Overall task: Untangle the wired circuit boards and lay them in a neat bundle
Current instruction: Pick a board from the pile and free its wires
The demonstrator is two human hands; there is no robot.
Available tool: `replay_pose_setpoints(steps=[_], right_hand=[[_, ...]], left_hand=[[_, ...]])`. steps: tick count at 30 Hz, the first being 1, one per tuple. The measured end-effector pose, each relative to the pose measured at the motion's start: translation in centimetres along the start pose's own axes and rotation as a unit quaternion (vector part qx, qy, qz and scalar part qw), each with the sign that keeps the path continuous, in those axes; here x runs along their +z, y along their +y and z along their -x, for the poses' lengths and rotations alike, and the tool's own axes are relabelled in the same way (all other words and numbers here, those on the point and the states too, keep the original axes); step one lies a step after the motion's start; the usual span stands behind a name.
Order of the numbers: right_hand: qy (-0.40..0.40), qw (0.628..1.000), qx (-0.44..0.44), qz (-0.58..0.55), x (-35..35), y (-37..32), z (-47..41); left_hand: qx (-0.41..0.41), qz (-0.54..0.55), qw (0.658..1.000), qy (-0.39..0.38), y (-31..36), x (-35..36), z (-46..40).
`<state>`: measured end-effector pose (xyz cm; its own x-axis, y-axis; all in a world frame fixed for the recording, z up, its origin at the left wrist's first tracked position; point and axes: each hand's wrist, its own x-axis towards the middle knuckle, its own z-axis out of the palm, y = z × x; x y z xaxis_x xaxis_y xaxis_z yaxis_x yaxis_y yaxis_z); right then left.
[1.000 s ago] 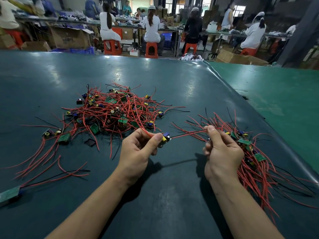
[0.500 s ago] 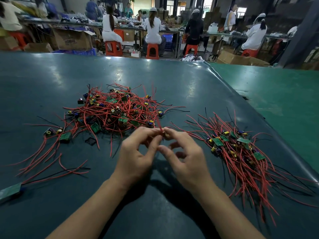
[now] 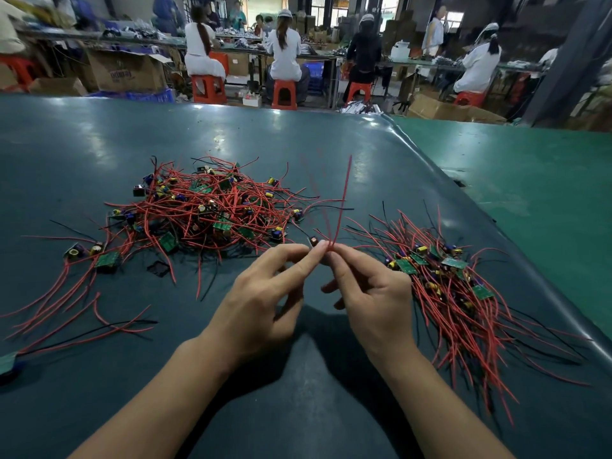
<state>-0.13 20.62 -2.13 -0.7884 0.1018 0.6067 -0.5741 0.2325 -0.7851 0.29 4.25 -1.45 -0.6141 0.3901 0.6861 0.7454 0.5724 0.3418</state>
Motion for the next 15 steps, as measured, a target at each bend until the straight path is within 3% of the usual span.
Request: replay_pose_setpoints(steps=[6, 10, 15], right_hand=[[-0.017, 0.995, -0.050, 0.079, -0.4, 0.2, -0.1], [0.019, 0.999, -0.024, 0.031, -0.2, -0.6, -0.4], [0.004, 0.998, 0.038, -0.056, -0.6, -1.4, -0.6]], left_hand=[[0.034, -0.024, 0.999, -0.001, 0.3, -0.2, 0.1], [0.060, 0.024, 0.998, 0.013, 0.6, 0.1, -0.1], [0.069, 0.033, 0.997, 0.025, 0.8, 0.1, -0.1]])
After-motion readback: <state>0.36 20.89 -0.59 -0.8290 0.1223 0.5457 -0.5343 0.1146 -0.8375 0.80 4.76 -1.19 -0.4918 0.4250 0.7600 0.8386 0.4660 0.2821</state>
